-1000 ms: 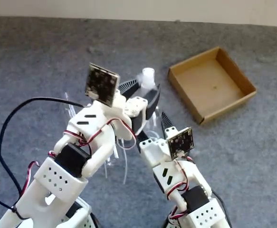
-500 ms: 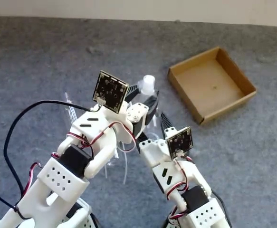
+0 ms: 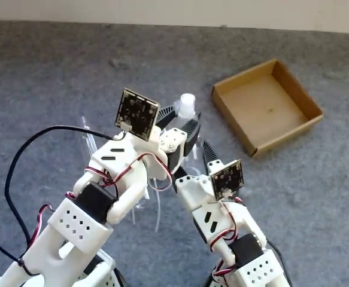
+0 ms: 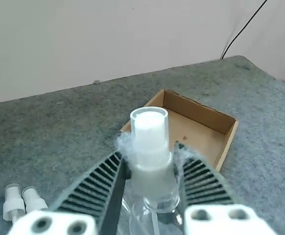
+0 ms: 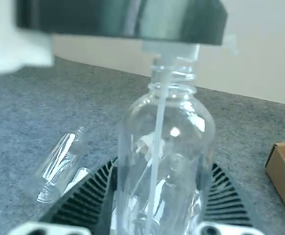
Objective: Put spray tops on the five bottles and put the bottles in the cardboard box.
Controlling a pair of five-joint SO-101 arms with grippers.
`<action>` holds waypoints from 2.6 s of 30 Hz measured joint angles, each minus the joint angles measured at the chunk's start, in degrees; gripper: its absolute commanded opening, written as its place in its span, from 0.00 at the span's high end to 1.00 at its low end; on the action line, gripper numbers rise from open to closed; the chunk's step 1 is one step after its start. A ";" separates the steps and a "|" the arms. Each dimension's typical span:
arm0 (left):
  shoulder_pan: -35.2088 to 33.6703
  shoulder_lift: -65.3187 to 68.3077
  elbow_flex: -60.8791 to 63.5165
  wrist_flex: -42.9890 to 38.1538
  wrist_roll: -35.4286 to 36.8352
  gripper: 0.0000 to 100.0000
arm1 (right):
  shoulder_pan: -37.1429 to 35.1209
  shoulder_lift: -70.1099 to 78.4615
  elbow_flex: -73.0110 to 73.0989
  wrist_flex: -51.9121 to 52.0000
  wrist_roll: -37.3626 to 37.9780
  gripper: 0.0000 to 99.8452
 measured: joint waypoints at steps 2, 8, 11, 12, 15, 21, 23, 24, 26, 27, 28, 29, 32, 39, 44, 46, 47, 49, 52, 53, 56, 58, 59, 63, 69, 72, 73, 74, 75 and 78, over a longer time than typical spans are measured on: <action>0.00 0.00 0.00 0.00 1.23 0.96 | 0.00 0.00 0.00 0.00 0.00 0.83; 0.00 0.00 0.00 0.00 1.93 0.96 | 0.00 0.00 0.00 0.00 0.00 0.83; 0.00 0.00 0.00 0.00 1.93 0.96 | 0.00 0.00 0.00 0.00 0.00 0.83; 0.00 0.00 0.00 0.00 2.02 0.96 | 0.00 0.00 0.00 0.00 0.00 0.83; 0.00 0.00 0.00 0.00 2.11 0.96 | 0.00 0.00 0.00 0.00 0.00 0.83; 0.00 0.00 0.00 0.00 2.29 0.96 | 0.00 0.00 0.00 0.00 0.00 0.83; 0.00 0.00 0.00 0.00 2.29 0.96 | 0.00 0.00 0.00 0.00 0.00 0.83; 0.00 0.00 0.00 0.00 2.29 0.96 | 0.00 0.00 0.00 0.00 0.00 0.83; 0.00 0.00 0.00 -0.62 2.29 0.96 | 0.00 0.00 0.00 -0.09 0.00 0.83; 0.00 0.09 0.09 -1.23 2.29 0.96 | 0.00 0.00 0.00 -0.09 0.00 0.83; 0.18 0.09 0.09 -1.67 2.29 0.96 | 0.00 0.00 0.00 -0.09 0.00 0.83; 0.18 0.09 0.09 -2.11 2.29 0.96 | 0.00 0.00 0.00 -0.09 0.00 0.83; 0.09 0.18 0.09 -2.29 2.29 0.96 | 0.00 0.00 0.00 -0.09 0.00 0.83; 0.00 0.00 3.16 -3.34 2.55 0.97 | 0.00 0.09 0.00 0.00 0.00 0.83; 0.53 0.00 4.92 -3.52 2.55 0.97 | 0.00 0.00 0.09 0.00 0.00 0.83; 0.53 -0.09 5.01 -3.52 2.55 0.97 | 0.00 0.00 0.09 0.00 0.00 0.83; 0.53 0.00 5.01 -3.52 2.55 0.97 | 0.00 0.00 0.09 0.00 0.00 0.83; 0.53 0.00 5.01 -3.43 2.55 0.96 | 0.00 0.00 0.09 0.00 0.00 0.83; 0.53 0.00 5.01 -3.43 2.55 0.94 | 0.00 0.00 0.09 0.00 0.00 0.83; 0.53 0.00 5.01 -3.43 2.55 0.91 | 0.00 0.00 0.09 0.00 0.00 0.83; 0.44 0.00 5.01 -3.43 2.55 0.82 | 0.00 0.00 0.09 0.00 0.00 0.83; 0.18 0.00 5.01 -3.34 2.55 0.79 | 0.00 -0.09 0.09 -0.09 0.00 0.83; 0.18 0.09 5.10 -3.34 2.46 0.79 | 0.00 -0.09 0.09 -0.09 0.00 0.83; 0.44 0.09 5.54 -3.34 2.37 0.79 | 0.00 -0.09 0.09 -0.09 0.00 0.83; 0.44 0.09 5.27 -2.37 2.29 0.79 | 0.00 -0.09 0.09 -0.09 0.00 0.83; 0.44 -0.97 3.34 1.76 2.29 0.79 | 0.00 -0.09 0.09 -0.09 0.00 0.83; 0.44 -1.93 2.46 3.43 2.29 0.79 | 0.00 -0.09 0.09 -0.09 0.00 0.83; 0.44 -3.25 1.85 5.10 2.29 0.79 | 0.00 -0.09 0.09 -0.09 0.00 0.83; 0.44 -4.40 1.32 6.77 2.29 0.79 | 0.00 -0.09 0.09 -0.09 0.00 0.83; -0.26 -8.09 0.62 11.08 2.29 0.79 | 0.00 -0.09 0.09 -0.09 0.00 0.83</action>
